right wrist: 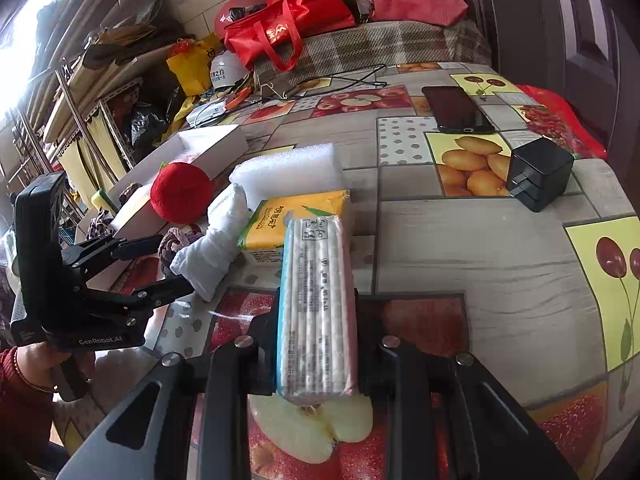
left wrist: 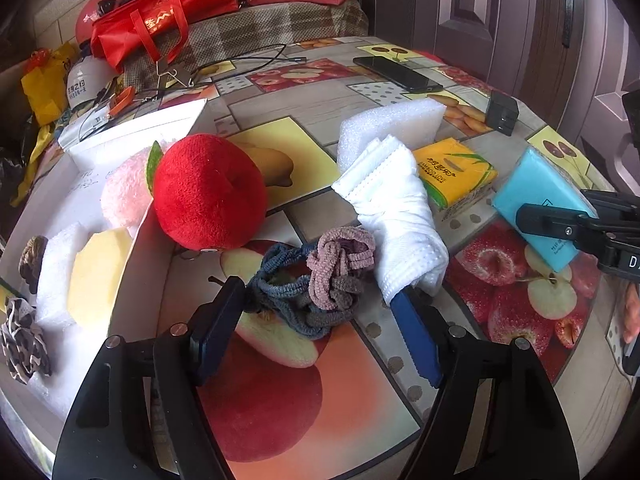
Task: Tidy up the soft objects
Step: 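Grasp the grey and pink hair ties with left tool while right tool grasps a tissue pack, then carry hair ties into the tray and open left tool while right tool drops tissue pack there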
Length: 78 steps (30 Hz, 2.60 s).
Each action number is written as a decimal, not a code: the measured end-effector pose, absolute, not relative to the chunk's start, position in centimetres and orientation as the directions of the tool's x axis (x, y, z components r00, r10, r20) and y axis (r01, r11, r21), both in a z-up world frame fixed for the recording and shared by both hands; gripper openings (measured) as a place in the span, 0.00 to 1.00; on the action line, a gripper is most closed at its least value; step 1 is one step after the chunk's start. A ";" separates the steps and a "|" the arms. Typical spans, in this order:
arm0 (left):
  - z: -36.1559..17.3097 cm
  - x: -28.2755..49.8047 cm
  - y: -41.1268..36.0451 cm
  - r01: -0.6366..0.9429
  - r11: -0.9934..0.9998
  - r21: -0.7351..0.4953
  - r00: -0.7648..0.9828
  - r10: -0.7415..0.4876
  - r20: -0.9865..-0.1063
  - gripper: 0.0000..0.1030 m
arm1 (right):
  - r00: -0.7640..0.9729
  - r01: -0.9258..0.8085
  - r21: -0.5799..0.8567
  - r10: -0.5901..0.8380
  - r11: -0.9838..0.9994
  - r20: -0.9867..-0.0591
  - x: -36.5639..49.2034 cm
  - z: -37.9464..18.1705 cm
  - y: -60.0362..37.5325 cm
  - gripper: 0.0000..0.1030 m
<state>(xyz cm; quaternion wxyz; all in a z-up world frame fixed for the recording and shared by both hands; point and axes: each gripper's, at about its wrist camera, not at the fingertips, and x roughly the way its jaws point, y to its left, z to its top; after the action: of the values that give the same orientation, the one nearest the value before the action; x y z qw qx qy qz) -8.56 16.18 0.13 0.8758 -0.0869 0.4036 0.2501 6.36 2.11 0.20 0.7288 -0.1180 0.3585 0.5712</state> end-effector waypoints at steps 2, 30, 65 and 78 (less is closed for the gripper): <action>0.1 -8.2 16.2 -0.506 0.861 0.039 0.554 0.360 -0.751 0.67 | 0.083 -0.915 0.247 0.748 0.319 -0.659 6.5 0.1 2.4 0.25; 1.1 -7.7 15.8 -0.509 0.861 -0.017 0.616 0.350 -0.705 0.26 | 0.088 -0.914 0.269 0.794 0.305 -0.602 6.4 0.9 1.3 0.25; 4.5 -25.9 22.0 -0.871 0.489 -0.051 0.471 0.801 -0.368 0.26 | 0.133 -0.991 -0.042 0.927 0.126 -0.350 -6.1 3.6 12.1 0.25; 3.8 -26.1 27.9 -0.879 0.469 -0.086 0.456 0.775 -0.438 0.26 | 0.094 -0.996 -0.042 0.920 0.084 -0.381 -9.3 3.6 20.1 0.25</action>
<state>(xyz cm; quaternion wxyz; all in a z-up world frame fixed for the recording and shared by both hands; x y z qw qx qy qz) -26.11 27.88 3.80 0.8396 -0.1519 0.1718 0.4924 -9.33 20.13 3.61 0.7249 -0.1468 0.1289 0.6606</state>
